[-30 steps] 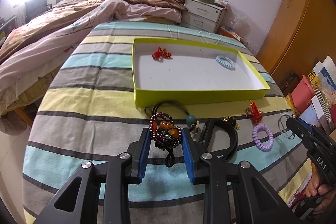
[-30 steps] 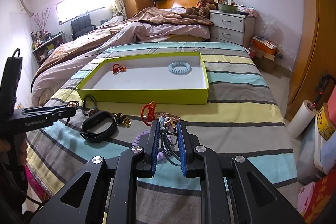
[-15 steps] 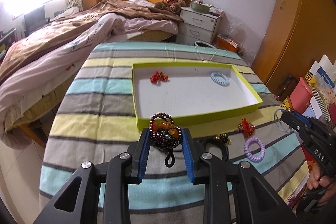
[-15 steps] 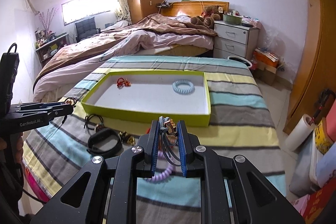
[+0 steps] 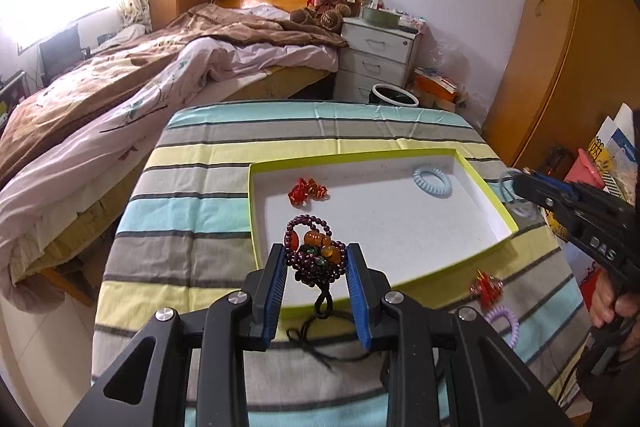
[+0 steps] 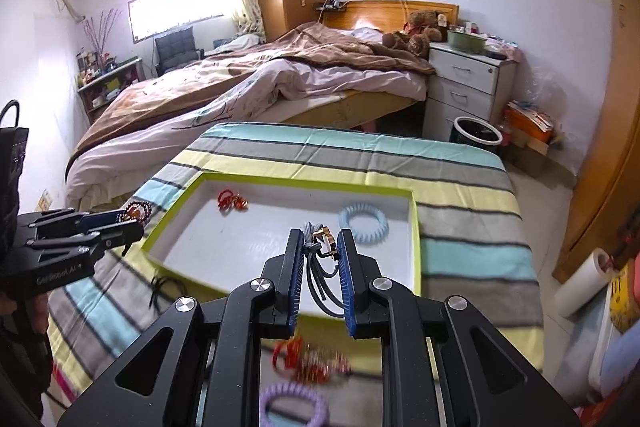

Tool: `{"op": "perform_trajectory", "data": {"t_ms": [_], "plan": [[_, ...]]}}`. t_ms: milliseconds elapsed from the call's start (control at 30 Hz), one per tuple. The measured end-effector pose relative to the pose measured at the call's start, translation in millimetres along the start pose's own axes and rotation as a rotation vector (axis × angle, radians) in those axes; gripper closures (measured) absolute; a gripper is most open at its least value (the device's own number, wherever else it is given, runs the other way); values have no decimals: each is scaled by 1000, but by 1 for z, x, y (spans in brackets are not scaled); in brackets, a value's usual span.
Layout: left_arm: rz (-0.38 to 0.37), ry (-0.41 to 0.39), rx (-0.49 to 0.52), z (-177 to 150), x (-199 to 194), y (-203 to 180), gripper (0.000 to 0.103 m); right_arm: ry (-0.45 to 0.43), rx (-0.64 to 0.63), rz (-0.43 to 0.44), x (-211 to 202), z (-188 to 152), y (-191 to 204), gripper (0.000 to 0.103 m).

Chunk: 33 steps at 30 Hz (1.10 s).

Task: Organize jewelry
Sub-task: 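Carry the bracelet with the left tool into the box while the right tool drops the grey cord there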

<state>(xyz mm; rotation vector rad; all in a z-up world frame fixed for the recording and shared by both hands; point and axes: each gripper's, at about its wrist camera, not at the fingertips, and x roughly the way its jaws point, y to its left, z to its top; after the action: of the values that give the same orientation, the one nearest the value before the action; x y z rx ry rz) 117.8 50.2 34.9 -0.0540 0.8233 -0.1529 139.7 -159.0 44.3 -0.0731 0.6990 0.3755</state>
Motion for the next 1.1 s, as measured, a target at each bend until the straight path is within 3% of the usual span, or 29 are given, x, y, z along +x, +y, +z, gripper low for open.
{"op": "perform_trajectory", "data": {"t_ms": [533, 1100], "plan": [[9, 81, -2, 28, 75, 12, 73, 165, -93, -13, 106, 25, 13, 85], [-2, 124, -34, 27, 102, 24, 73, 275, -98, 68, 145, 17, 20, 85]]}}
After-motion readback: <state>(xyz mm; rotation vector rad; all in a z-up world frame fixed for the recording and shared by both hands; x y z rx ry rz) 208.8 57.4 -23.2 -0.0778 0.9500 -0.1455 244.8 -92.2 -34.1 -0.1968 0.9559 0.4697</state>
